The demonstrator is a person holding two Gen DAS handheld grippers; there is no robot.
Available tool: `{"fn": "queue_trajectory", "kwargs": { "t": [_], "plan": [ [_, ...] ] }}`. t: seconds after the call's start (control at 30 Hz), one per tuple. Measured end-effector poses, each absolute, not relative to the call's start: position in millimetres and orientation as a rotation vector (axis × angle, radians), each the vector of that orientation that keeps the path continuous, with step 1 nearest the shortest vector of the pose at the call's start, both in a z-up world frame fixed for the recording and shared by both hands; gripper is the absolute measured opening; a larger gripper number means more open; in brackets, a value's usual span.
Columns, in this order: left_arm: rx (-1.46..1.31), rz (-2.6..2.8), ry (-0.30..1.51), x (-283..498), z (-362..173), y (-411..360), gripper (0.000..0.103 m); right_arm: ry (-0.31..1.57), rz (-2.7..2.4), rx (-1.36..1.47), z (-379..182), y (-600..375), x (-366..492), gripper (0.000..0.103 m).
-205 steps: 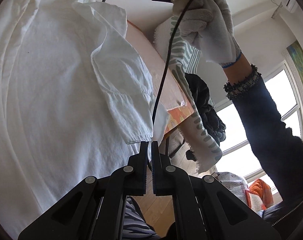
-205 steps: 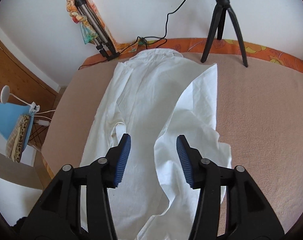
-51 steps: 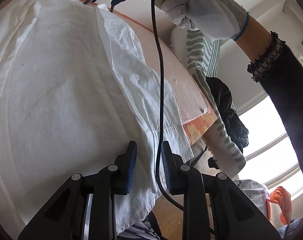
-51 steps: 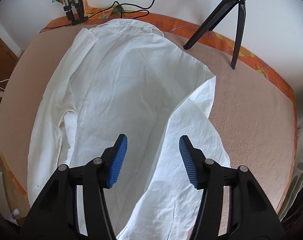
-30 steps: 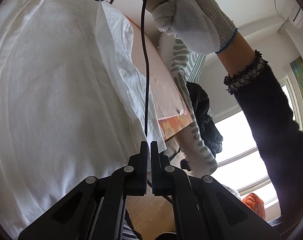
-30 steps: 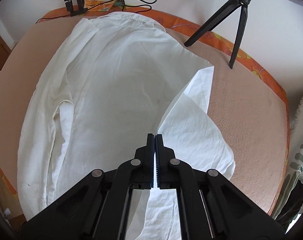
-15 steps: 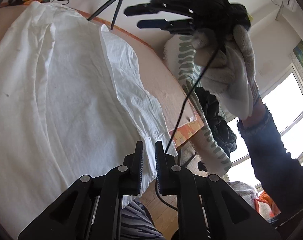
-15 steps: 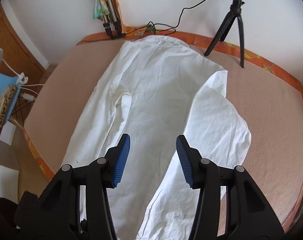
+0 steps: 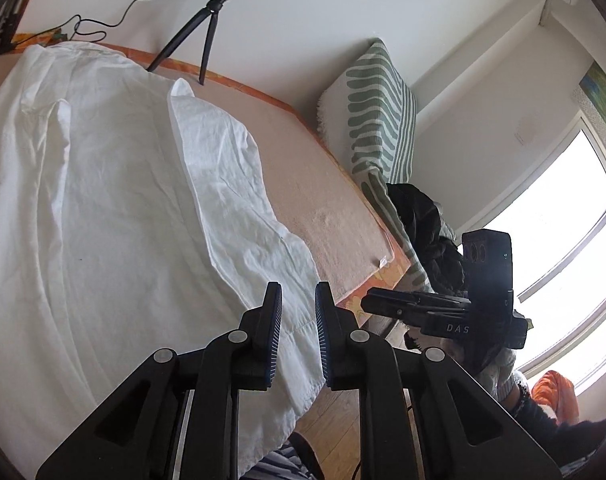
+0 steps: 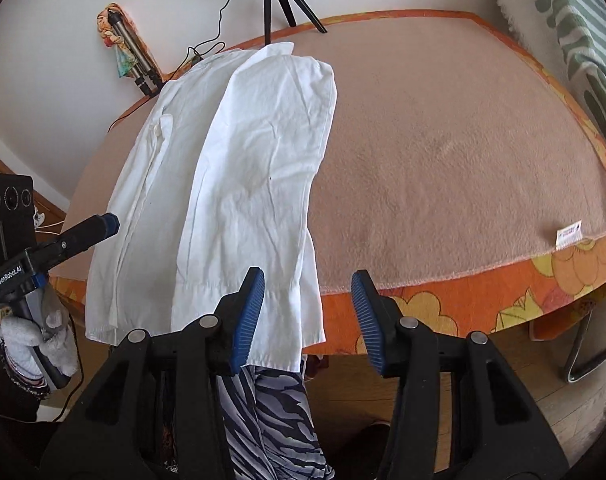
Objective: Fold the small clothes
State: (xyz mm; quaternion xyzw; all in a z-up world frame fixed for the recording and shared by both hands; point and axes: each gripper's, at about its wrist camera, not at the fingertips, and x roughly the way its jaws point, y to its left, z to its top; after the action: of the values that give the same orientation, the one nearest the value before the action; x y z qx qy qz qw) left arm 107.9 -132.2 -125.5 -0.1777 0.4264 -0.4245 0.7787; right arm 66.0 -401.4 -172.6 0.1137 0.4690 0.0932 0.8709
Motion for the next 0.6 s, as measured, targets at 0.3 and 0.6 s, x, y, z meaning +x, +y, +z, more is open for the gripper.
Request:
{"fn": "queue_trajectory", "kwargs": {
  "t": [0.3, 0.6],
  "plan": [
    [-0.377, -0.895, 0.996, 115, -154, -147, 0.015, 1.002, 0.205, 0.253, -204, -391, 59, 0.049],
    [-0.351, -0.878, 0.981, 130, -136, -143, 0.016, 0.996, 0.155, 0.162, -215, -368, 55, 0.025]
  ]
}}
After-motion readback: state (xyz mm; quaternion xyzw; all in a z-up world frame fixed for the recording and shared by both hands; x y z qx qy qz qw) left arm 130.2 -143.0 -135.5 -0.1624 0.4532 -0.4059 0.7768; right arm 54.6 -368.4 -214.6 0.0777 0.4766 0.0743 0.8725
